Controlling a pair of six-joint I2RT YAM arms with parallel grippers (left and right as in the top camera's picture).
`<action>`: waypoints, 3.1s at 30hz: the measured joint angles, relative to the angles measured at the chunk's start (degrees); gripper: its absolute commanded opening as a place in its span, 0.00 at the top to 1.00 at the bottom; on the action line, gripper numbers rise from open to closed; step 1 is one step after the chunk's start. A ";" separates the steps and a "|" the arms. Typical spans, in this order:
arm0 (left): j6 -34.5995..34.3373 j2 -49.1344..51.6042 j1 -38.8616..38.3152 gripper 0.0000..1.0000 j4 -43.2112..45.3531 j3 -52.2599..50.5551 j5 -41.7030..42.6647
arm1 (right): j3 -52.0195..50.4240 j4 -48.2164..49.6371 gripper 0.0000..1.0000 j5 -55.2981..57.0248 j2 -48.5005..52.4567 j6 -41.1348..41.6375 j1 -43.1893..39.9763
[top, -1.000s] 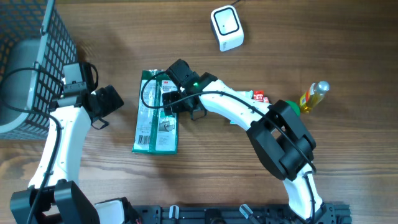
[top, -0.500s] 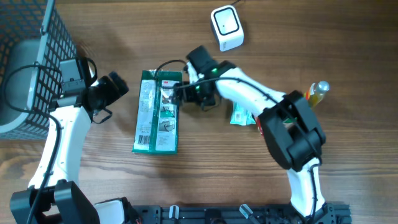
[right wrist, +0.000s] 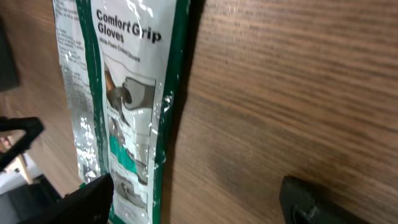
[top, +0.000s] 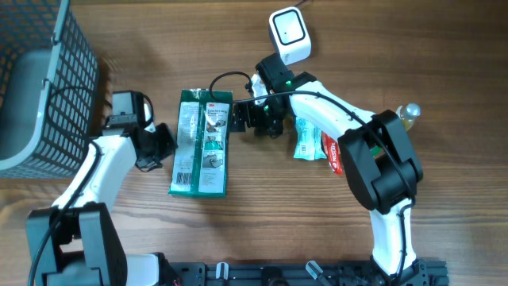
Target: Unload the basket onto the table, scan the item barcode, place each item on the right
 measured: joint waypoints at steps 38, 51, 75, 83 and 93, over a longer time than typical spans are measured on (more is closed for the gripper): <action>0.00 -6.34 -0.63 0.96 5.64 -1.36 -1.42 | -17.55 41.42 0.55 -2.10 -1.09 19.91 14.16; 0.02 -2.47 -0.66 0.96 -6.03 -1.46 -1.73 | -17.57 44.11 0.55 1.46 -1.09 20.22 14.14; 0.00 -0.94 -0.66 0.96 1.64 -7.93 -5.49 | -17.75 53.02 0.44 9.79 0.15 16.26 14.05; 0.04 -0.94 -0.66 0.91 1.73 -7.93 -5.46 | -18.12 51.82 0.94 10.14 0.87 9.33 11.08; 1.36 -2.54 -0.55 0.84 6.69 -4.26 -6.14 | -17.25 27.98 0.89 -0.85 -3.17 9.40 10.95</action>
